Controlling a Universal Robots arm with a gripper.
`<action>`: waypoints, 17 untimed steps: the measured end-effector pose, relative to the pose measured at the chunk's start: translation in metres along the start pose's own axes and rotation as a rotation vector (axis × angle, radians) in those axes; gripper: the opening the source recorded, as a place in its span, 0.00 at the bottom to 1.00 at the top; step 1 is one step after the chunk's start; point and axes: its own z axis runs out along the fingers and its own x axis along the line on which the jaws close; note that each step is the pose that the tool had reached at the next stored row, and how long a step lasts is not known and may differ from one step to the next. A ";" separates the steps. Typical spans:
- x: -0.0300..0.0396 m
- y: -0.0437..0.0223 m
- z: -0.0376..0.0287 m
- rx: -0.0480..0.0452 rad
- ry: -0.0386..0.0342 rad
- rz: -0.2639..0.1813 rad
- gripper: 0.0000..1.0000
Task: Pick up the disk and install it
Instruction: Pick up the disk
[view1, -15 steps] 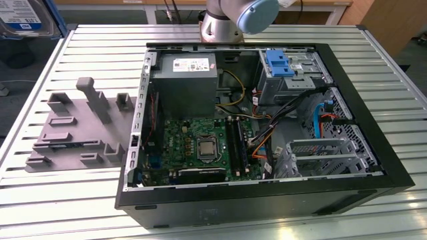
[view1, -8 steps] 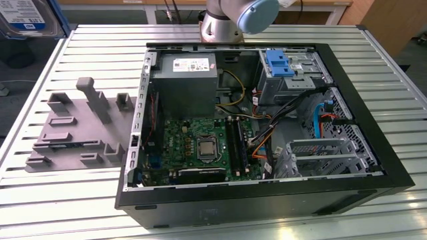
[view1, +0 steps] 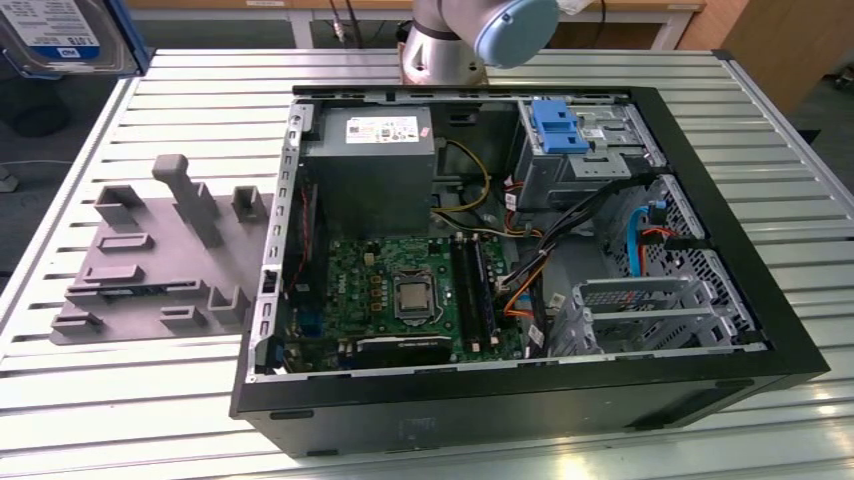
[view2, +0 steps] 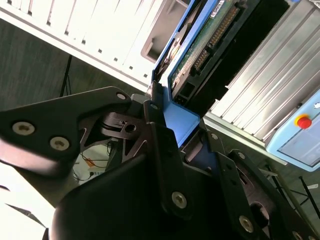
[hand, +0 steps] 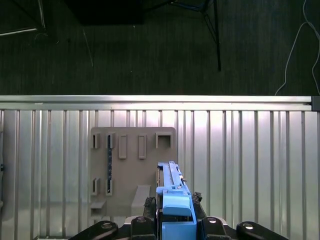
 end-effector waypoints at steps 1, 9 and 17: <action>0.0000 -0.0007 0.0000 0.0000 0.0000 0.000 0.37; -0.0001 -0.0070 -0.0001 0.0000 0.0000 0.000 0.37; -0.0002 -0.0160 -0.0002 -0.0001 0.0000 0.000 0.37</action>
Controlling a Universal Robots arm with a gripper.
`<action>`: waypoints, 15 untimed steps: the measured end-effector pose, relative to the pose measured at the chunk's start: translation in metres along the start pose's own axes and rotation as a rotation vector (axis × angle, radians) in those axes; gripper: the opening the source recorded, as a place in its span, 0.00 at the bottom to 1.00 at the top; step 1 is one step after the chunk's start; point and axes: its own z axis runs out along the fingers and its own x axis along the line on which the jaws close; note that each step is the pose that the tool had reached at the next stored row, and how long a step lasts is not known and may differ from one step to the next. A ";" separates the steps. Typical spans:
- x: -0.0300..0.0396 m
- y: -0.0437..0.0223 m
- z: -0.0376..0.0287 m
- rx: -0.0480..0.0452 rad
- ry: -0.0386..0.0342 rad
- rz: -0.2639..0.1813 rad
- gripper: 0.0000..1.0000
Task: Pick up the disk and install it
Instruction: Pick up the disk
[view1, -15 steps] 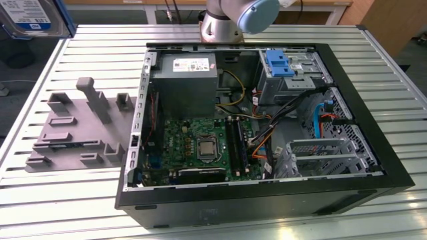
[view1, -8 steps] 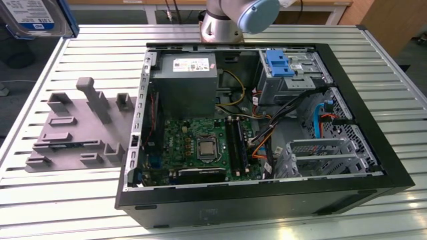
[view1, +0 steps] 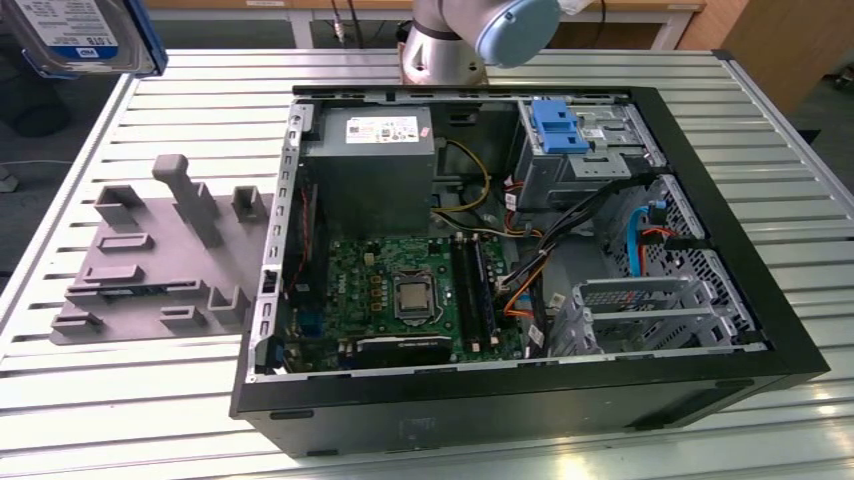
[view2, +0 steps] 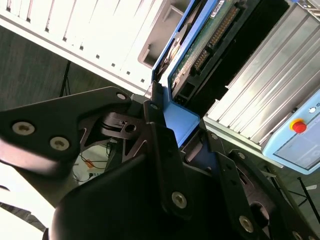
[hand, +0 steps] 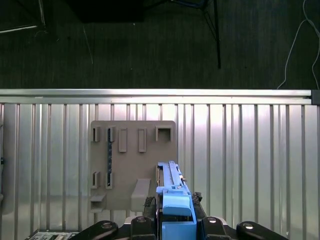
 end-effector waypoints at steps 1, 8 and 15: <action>0.0000 -0.0014 0.0000 0.0000 0.0000 0.000 0.37; -0.0001 -0.0109 -0.0001 0.0001 -0.0001 0.000 0.37; -0.0003 -0.0189 -0.0002 0.0000 0.0000 0.000 0.37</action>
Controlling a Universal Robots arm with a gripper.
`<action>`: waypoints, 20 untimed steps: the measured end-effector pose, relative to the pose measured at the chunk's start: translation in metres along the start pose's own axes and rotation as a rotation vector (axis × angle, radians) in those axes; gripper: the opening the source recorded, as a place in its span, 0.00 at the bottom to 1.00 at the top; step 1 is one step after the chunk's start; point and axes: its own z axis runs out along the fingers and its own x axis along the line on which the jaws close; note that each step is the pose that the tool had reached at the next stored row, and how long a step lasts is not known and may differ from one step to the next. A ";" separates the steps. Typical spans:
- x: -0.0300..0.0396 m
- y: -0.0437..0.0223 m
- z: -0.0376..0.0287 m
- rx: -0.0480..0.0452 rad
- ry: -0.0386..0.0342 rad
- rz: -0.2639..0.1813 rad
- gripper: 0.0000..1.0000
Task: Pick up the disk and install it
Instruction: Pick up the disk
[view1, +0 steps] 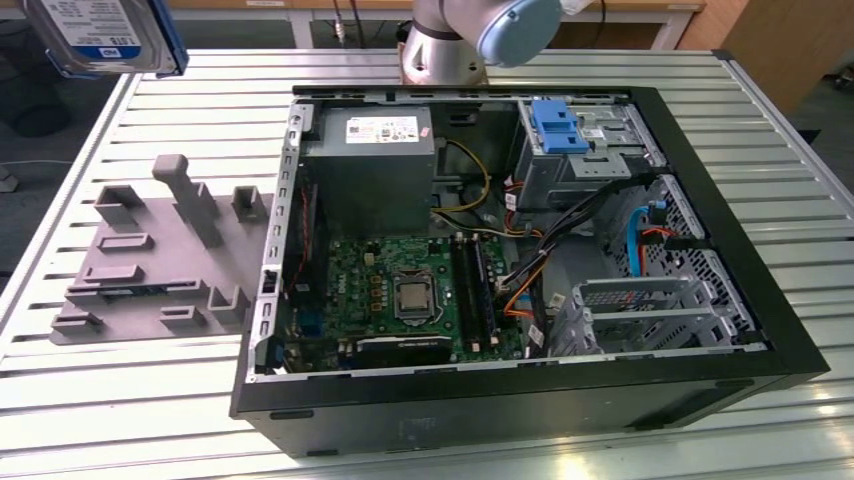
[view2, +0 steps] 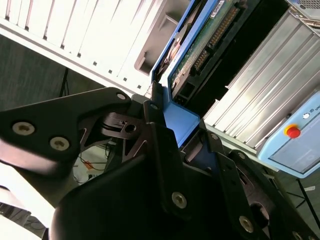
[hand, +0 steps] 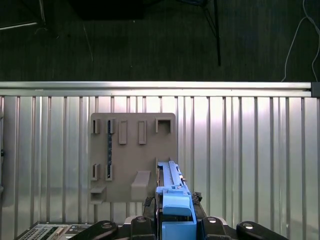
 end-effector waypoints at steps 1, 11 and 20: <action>0.0000 -0.0013 0.0000 0.0000 0.0000 0.000 0.37; -0.0002 -0.0135 -0.0002 -0.0001 0.0000 0.000 0.37; -0.0003 -0.0258 -0.0002 0.0001 -0.0001 0.000 0.37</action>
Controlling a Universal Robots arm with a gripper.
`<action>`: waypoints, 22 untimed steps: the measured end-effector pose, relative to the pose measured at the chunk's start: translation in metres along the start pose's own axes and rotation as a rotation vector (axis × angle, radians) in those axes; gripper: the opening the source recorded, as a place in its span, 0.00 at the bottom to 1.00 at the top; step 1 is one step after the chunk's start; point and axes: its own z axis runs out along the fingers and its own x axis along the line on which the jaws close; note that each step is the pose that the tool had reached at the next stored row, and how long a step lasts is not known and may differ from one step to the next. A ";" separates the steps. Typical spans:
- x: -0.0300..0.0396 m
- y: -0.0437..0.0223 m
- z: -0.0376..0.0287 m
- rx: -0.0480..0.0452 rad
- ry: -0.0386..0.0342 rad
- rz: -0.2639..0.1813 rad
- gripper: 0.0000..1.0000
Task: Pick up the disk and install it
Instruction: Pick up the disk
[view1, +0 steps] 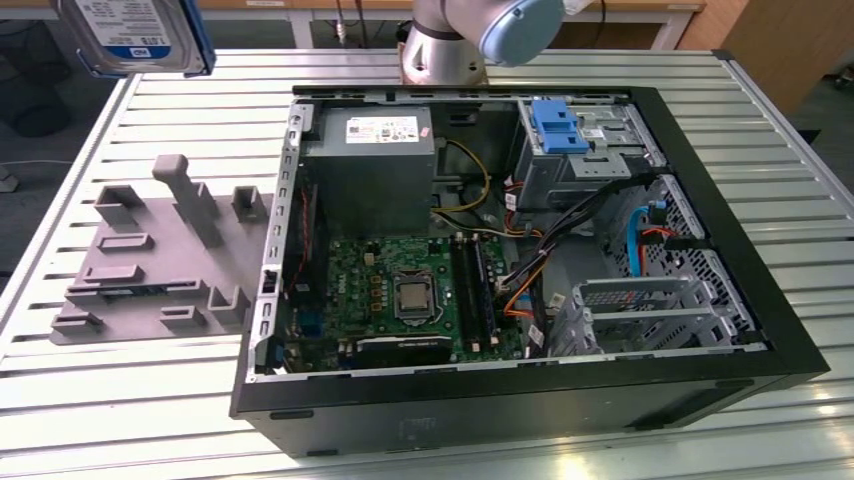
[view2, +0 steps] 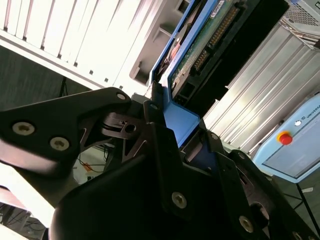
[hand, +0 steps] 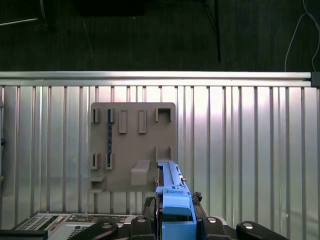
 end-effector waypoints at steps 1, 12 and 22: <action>0.0000 -0.0015 -0.0001 -0.0001 0.0001 0.000 0.37; -0.0002 -0.0176 -0.0002 -0.0001 0.0001 0.000 0.37; -0.0004 -0.0322 -0.0004 0.0000 0.0001 0.000 0.37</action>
